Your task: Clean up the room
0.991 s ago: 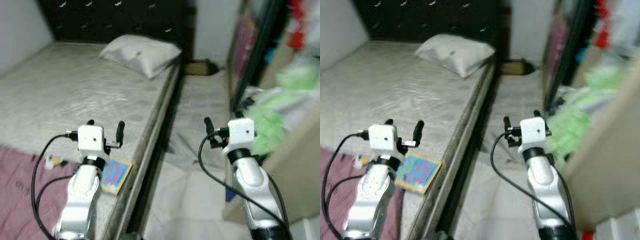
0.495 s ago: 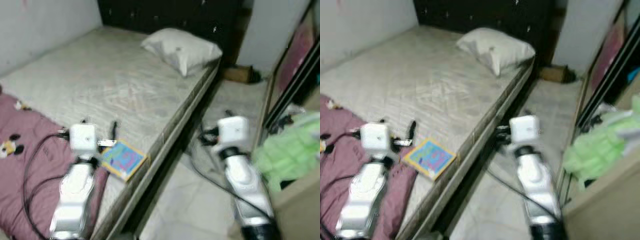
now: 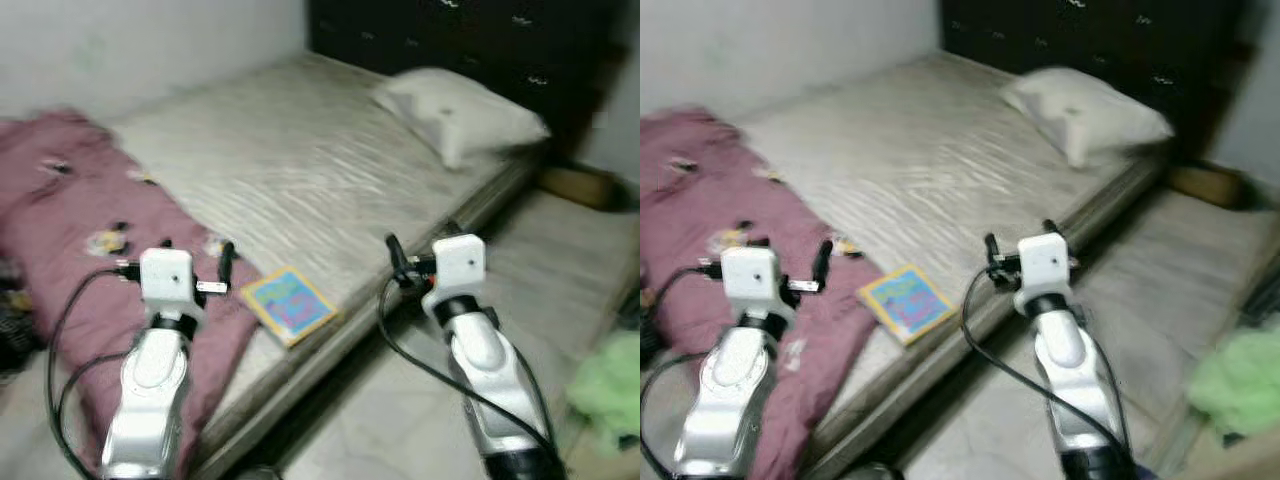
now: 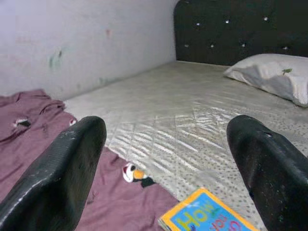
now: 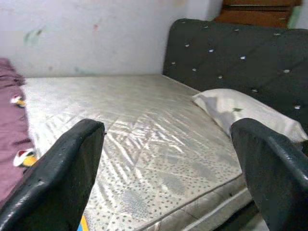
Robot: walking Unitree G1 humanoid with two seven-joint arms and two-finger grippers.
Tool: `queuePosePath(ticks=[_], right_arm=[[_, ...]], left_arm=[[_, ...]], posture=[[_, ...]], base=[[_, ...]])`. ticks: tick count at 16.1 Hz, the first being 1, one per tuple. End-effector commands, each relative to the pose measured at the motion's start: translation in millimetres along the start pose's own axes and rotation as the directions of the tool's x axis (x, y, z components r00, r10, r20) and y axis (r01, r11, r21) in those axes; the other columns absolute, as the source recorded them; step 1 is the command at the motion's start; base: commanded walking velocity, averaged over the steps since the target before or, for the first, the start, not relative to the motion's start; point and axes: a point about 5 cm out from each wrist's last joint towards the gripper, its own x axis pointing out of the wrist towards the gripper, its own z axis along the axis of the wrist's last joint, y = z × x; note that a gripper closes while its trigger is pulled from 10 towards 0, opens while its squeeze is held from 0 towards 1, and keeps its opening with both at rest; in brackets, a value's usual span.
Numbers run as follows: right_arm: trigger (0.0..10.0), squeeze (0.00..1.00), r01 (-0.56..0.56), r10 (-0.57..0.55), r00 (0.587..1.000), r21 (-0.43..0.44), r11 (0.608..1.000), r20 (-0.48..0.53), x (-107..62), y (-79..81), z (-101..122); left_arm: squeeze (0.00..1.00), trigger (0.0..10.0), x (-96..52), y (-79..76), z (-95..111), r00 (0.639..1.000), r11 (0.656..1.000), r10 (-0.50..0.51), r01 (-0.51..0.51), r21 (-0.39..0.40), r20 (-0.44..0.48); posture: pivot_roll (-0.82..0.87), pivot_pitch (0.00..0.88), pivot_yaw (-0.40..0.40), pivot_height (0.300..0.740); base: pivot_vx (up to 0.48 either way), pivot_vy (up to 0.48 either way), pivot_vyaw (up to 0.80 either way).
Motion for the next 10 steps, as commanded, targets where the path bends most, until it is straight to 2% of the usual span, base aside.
queuePosePath(ticks=[1,10], right_arm=[[10.0,0.00,0.000,0.000,1.000,0.005,1.000,0.004,1.3,-0.1,1.1],[10.0,0.00,-0.001,0.001,1.000,0.004,1.000,0.011,4.3,0.8,1.1]], left_arm=[[0.00,10.0,1.3,1.0,4.1,1.000,1.000,-0.003,0.003,0.012,0.017],[0.00,10.0,3.2,0.6,4.8,1.000,1.000,-0.012,0.011,0.014,0.023]], posture=[[-0.08,0.000,0.020,0.740],[-0.08,0.000,0.021,0.740]], base=[[0.000,0.000,0.80],[0.000,0.000,0.80]])
